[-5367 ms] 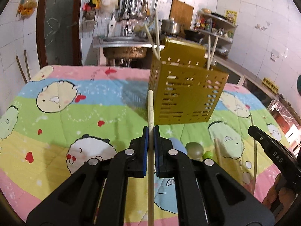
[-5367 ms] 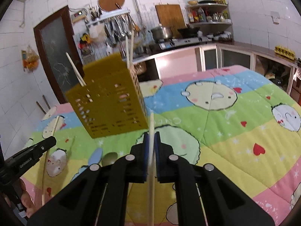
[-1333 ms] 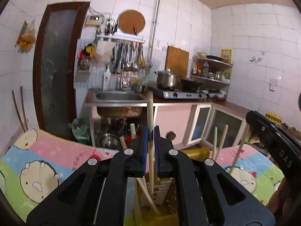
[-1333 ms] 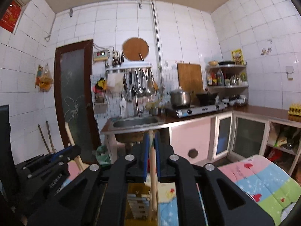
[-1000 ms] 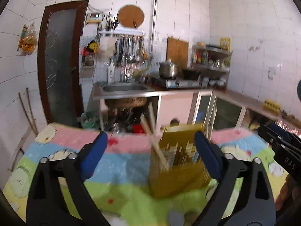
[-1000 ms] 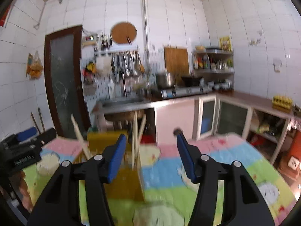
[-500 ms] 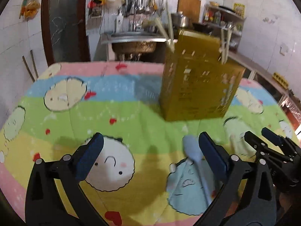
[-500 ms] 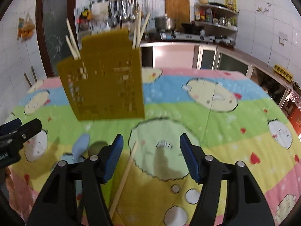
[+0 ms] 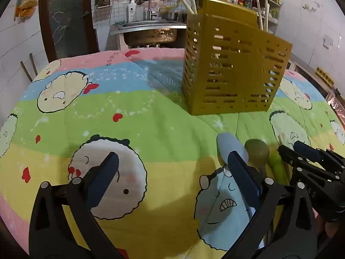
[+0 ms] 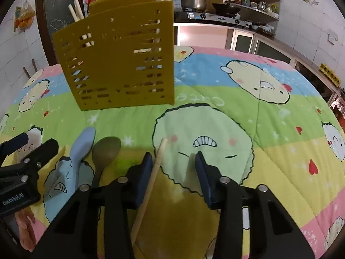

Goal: Organize utensils
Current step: 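Close the left tool on the blue spatula while the right tool grasps a chopstick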

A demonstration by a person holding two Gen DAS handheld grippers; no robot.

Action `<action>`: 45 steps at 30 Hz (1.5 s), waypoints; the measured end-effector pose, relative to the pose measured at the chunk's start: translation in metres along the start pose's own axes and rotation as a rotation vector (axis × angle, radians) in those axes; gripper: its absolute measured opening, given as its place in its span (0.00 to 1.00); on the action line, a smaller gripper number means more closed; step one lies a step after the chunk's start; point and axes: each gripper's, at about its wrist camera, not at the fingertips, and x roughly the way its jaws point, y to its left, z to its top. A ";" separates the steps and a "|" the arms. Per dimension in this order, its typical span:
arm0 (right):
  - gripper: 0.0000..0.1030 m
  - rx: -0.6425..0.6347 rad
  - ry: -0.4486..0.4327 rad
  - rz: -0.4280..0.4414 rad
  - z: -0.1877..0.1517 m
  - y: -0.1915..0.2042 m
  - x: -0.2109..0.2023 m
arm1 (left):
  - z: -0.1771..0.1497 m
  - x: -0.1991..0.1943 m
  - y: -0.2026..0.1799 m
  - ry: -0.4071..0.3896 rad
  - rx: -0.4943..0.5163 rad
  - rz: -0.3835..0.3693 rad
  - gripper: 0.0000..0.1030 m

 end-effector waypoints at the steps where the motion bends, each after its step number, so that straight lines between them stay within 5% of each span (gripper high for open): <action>1: 0.35 0.000 0.005 0.003 0.000 0.002 0.000 | 0.000 0.001 -0.001 0.004 0.004 0.003 0.95; 9: 0.12 -0.009 0.020 0.035 0.002 0.009 0.004 | -0.003 0.011 0.000 0.051 -0.005 0.006 0.95; 45: 0.11 0.008 0.024 0.134 0.004 -0.047 0.001 | -0.007 0.010 -0.041 0.106 0.018 0.008 0.94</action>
